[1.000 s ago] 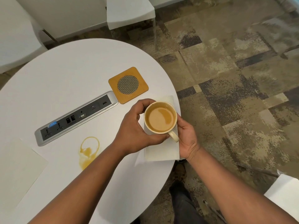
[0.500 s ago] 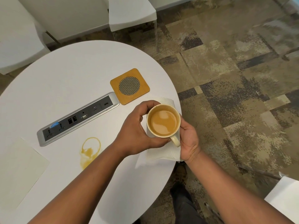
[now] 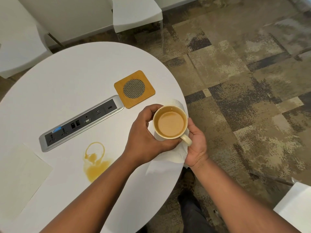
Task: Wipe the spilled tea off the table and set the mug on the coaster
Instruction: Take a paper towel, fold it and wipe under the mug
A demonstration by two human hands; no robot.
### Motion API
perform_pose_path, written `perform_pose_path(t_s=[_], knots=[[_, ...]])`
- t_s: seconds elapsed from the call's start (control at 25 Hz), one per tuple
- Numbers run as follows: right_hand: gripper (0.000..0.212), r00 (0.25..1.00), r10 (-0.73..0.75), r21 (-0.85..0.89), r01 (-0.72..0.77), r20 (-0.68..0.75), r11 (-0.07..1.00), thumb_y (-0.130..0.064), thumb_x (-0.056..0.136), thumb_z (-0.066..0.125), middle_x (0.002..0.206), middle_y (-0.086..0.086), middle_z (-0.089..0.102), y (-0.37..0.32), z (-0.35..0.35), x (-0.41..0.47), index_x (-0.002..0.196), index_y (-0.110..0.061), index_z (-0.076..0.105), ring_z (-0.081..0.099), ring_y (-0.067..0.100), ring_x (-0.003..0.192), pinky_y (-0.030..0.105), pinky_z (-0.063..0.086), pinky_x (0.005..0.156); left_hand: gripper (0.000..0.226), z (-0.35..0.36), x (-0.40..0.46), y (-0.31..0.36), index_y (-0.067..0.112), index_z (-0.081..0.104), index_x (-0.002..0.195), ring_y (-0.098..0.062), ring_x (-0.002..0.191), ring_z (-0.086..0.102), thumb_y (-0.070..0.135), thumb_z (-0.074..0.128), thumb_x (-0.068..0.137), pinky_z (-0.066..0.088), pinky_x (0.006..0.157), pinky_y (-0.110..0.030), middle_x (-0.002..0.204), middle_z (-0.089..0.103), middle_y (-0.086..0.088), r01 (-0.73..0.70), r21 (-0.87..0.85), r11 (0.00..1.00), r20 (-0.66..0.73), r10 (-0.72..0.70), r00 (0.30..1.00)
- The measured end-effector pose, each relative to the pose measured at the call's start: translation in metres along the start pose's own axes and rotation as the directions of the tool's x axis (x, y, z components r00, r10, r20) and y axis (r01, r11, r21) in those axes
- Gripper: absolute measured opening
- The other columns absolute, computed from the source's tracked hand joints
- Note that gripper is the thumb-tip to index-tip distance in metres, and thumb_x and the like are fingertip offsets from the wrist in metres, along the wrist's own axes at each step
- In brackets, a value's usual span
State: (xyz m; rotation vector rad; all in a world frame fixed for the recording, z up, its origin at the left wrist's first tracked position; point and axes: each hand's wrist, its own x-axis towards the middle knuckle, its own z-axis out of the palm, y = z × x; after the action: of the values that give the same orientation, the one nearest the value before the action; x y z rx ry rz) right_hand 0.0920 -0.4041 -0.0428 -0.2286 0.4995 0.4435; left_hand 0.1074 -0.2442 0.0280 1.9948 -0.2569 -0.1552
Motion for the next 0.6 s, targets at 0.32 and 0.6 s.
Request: perform_pose_path(t_s=[0.32,0.6], knots=[[0.061,0.999,0.033,-0.152,-0.039,-0.041,0.988,-0.052,0.102,0.034,0.118,0.018,0.068,-0.006,-0.001,-0.002,0.141,-0.009,0.051,0.066,0.033,0.107,0.047,0.056,0.089,0.083,-0.017,0.007,-0.002,0.033,0.056,0.129,-0.013,0.123,0.059,0.042,0.098,0.059,0.048,0.097,-0.017,0.127,0.063,0.018,-0.025,0.017,1.0,0.153,0.022,0.988],[0.058,1.0,0.015,-0.164,-0.016,-0.006,0.986,-0.049,0.102,0.035,0.119,0.019,0.069,-0.013,-0.005,0.002,0.125,-0.005,0.066,0.069,0.033,0.106,0.047,0.058,0.083,0.084,-0.027,0.018,0.0,0.03,0.056,0.129,-0.015,0.122,0.06,0.035,0.099,0.057,0.049,0.098,-0.021,0.127,0.064,0.016,-0.049,0.002,0.999,0.244,0.047,0.969]])
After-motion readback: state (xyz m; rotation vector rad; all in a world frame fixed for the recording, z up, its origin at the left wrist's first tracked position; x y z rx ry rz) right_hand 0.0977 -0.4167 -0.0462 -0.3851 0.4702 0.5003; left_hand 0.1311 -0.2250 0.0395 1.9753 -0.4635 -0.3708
